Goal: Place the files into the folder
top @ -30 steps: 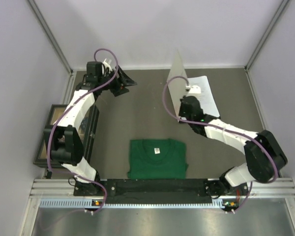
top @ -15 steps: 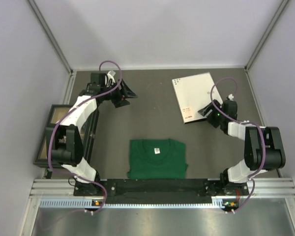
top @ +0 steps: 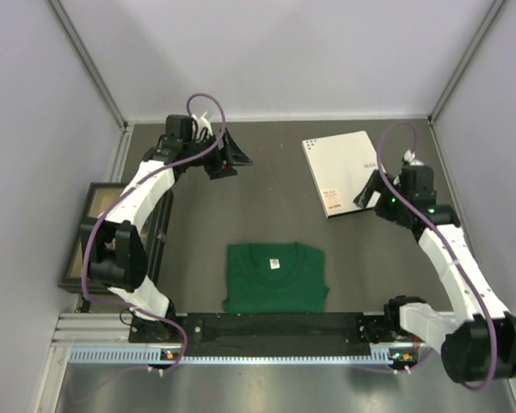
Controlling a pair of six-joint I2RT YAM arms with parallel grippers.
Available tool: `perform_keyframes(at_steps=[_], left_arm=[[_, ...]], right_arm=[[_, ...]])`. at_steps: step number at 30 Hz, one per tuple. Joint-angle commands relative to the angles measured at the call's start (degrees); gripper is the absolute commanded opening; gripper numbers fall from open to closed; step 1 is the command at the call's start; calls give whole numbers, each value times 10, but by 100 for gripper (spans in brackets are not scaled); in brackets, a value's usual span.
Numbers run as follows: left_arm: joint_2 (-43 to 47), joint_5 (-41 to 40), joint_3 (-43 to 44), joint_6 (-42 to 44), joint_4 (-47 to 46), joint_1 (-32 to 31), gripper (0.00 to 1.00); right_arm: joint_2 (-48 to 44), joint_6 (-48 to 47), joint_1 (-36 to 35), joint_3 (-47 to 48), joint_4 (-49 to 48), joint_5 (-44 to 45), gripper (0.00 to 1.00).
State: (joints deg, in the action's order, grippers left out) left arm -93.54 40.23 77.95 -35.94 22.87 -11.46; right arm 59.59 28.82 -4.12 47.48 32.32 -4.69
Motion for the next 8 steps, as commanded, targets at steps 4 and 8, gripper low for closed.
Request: perform_keyframes(at_steps=[4, 8], left_arm=[[72, 6, 105, 35, 45, -19, 83], [104, 9, 111, 40, 50, -20, 85]], right_arm=[[-97, -92, -12, 161, 105, -3, 99], [-128, -107, -11, 173, 50, -60, 99]])
